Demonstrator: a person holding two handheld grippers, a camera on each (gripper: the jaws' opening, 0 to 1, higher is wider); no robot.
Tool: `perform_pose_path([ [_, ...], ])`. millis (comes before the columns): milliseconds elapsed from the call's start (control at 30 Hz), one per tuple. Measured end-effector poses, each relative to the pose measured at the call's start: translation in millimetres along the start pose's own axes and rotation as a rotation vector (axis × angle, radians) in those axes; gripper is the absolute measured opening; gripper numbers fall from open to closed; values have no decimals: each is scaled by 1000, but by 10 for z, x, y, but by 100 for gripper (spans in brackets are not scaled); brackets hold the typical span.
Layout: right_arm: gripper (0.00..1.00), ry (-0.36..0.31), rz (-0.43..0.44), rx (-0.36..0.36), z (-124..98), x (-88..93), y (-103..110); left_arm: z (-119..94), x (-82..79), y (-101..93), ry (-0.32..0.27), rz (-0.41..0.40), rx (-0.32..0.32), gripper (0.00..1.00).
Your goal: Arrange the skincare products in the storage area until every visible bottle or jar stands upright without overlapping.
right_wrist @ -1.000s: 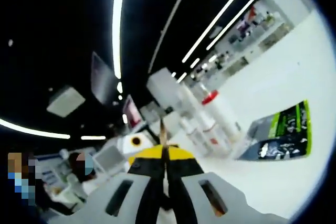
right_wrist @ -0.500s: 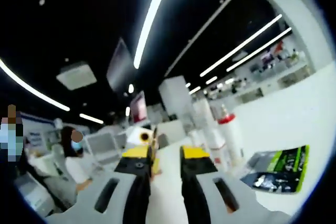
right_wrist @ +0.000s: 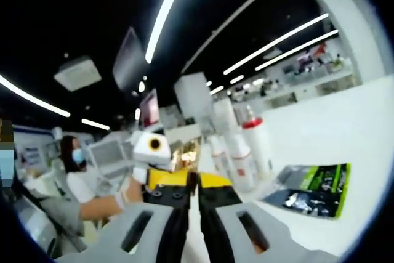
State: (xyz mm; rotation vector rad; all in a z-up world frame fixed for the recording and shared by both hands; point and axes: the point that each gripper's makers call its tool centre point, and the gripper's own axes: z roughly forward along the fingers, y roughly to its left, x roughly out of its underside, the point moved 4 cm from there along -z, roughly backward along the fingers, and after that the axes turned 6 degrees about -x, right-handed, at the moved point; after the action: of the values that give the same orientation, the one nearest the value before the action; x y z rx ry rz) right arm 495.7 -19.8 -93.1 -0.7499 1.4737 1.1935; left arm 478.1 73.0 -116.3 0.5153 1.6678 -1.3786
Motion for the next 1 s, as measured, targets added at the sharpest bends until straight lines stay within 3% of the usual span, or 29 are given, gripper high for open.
perform_pose_path([
  [167,3,16,13,11,4,41,-24,-58,-96,54,-62,-13,-27,1],
  [333,0,20,19,16,-19,9,-59,-36,-106,77,-80,0,-48,1],
  [467,0,7,-4,40,-70,-54,-105,-2,-136,165,-133,136,-148,3],
  [567,0,-68,-27,70,-184,-239,-179,-26,-194,218,-183,278,-238,3],
  [633,0,-110,-40,98,-307,-371,-243,-46,-230,262,-195,352,-294,6],
  [800,0,-163,-25,190,-630,-564,-518,-26,-249,264,-196,501,-359,17],
  [1000,0,-123,51,265,-791,-544,-887,-6,-231,297,-187,505,-348,17],
])
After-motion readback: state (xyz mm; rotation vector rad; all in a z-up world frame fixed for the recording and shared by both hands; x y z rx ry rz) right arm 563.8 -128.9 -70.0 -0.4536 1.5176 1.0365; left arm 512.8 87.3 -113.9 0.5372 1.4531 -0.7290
